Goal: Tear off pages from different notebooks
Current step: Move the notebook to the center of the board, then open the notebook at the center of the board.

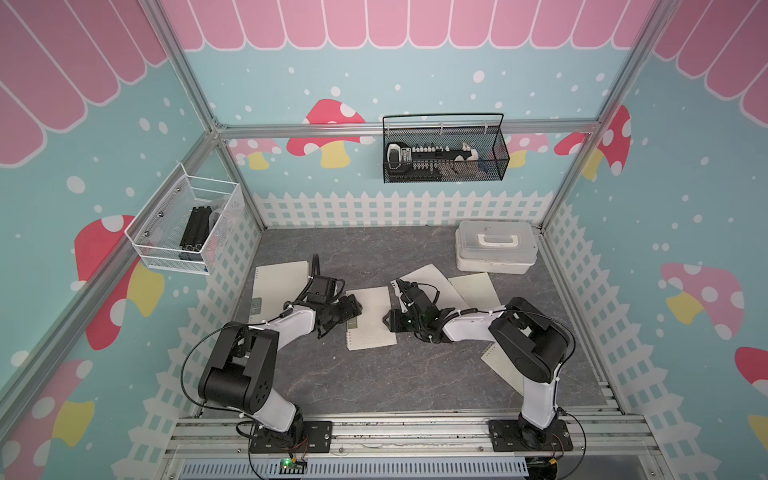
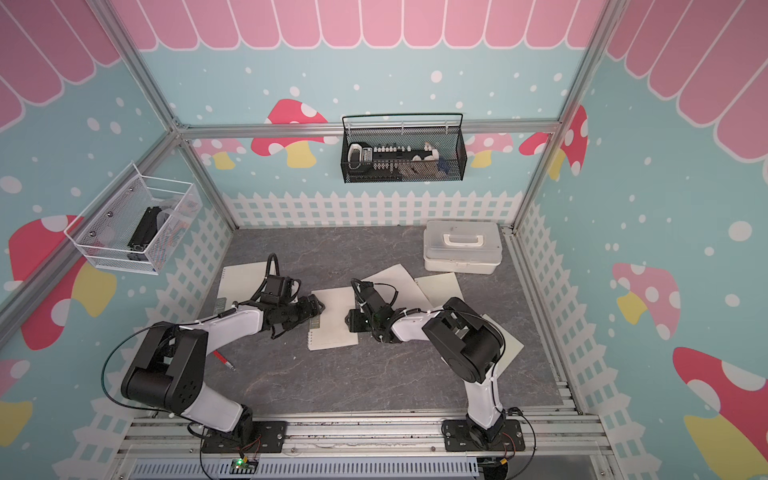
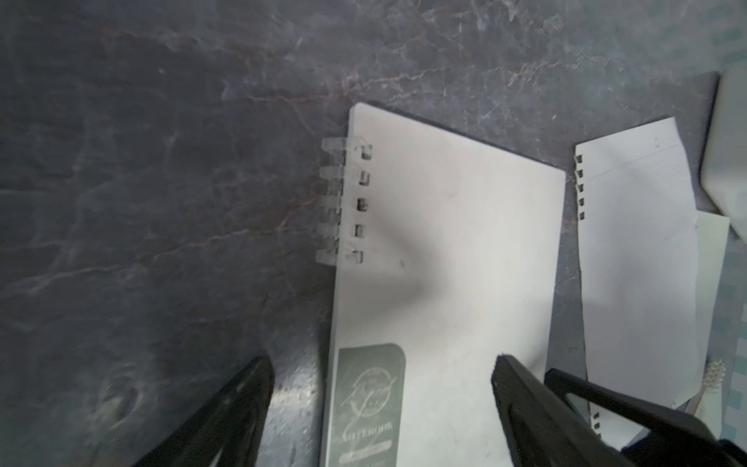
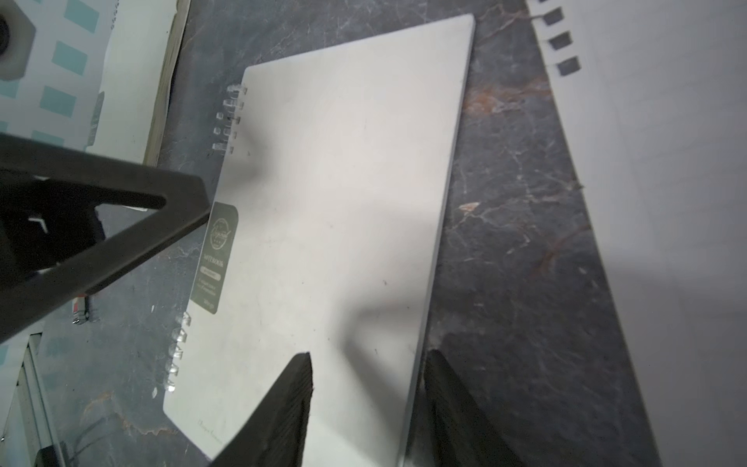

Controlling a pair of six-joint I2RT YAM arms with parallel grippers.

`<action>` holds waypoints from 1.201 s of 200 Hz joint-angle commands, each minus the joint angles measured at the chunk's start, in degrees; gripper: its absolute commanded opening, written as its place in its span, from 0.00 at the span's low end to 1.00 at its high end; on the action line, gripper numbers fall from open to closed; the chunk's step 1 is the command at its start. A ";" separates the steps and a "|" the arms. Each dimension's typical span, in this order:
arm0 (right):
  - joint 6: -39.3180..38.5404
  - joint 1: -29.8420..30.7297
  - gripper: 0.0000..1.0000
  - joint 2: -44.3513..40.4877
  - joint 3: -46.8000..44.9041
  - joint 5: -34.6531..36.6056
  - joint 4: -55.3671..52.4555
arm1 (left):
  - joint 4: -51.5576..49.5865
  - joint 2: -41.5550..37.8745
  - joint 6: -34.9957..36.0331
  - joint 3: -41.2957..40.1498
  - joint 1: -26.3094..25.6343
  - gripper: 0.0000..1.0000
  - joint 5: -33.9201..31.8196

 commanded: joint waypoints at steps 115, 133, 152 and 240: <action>1.63 0.94 0.44 -11.46 -6.21 -5.22 6.10 | 7.20 2.38 -7.80 -3.12 -5.83 0.80 5.52; 2.81 0.95 0.44 -11.60 -7.38 -7.28 9.86 | 10.89 0.30 -10.70 -6.00 -5.83 0.81 7.39; 4.96 0.96 0.45 -10.93 -8.19 -10.54 15.14 | 17.43 -2.35 -14.97 -10.39 -5.83 0.82 9.50; 6.99 3.23 0.46 -6.74 -5.14 -14.84 20.77 | 17.28 -18.36 -17.22 -20.48 1.65 0.99 10.09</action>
